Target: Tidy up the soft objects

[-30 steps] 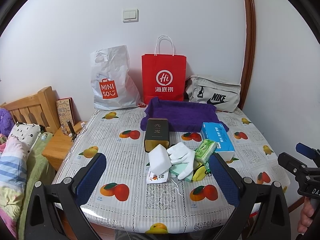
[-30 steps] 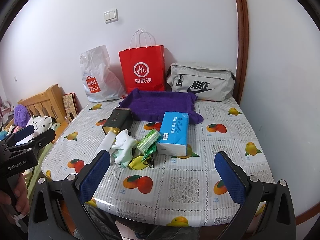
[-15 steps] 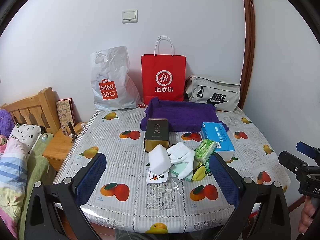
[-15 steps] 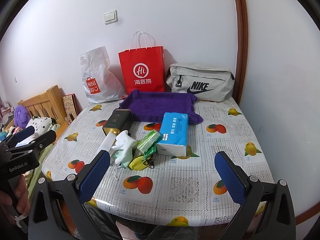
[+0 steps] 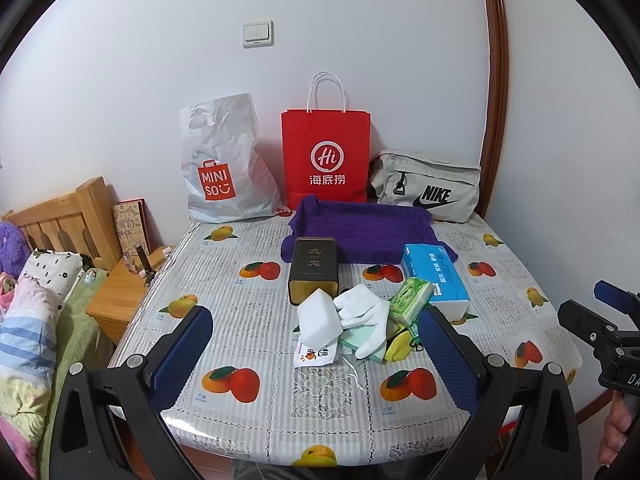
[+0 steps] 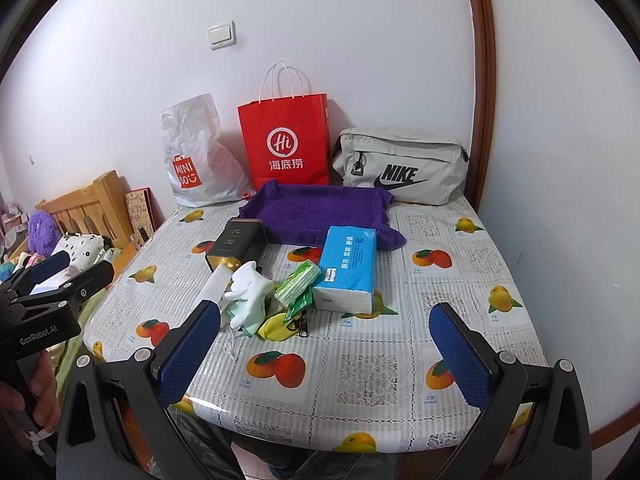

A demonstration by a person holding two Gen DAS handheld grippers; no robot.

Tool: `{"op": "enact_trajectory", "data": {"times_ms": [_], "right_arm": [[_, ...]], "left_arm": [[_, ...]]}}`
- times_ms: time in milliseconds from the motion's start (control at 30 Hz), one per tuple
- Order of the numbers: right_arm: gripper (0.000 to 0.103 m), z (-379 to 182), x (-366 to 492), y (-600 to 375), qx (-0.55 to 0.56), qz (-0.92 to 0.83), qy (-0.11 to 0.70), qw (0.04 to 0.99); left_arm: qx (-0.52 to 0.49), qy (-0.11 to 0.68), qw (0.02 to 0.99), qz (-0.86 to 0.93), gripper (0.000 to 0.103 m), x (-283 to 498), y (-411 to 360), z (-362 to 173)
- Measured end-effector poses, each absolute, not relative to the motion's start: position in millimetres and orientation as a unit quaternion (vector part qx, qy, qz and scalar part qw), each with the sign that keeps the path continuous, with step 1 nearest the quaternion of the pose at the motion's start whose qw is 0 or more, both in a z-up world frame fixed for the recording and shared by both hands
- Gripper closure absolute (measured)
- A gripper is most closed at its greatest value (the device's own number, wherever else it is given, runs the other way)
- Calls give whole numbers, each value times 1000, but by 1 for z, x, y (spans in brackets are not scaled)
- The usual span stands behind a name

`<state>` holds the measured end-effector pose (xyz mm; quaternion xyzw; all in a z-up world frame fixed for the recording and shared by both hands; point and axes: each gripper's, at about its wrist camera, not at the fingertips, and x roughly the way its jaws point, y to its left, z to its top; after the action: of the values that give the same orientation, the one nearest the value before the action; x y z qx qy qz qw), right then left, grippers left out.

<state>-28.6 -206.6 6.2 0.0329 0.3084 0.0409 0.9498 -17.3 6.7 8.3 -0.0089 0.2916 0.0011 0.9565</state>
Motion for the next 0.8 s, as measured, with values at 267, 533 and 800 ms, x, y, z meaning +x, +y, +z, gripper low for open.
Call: {"op": "enact_trajectory", "data": {"times_ms": [267,533,800], "right_arm": [[0,7,-29,-206,33,41,308,950],[0,10,-29,-208,32,41,307,950],[0,9,-28,-208,28,40,308,950]], "left_arm": [[-7,291,957,2,0,-18,5,8],[-7,291,957,3,0,-19,5,8],[-1,300,954,-1,0,-16,9,5]]}}
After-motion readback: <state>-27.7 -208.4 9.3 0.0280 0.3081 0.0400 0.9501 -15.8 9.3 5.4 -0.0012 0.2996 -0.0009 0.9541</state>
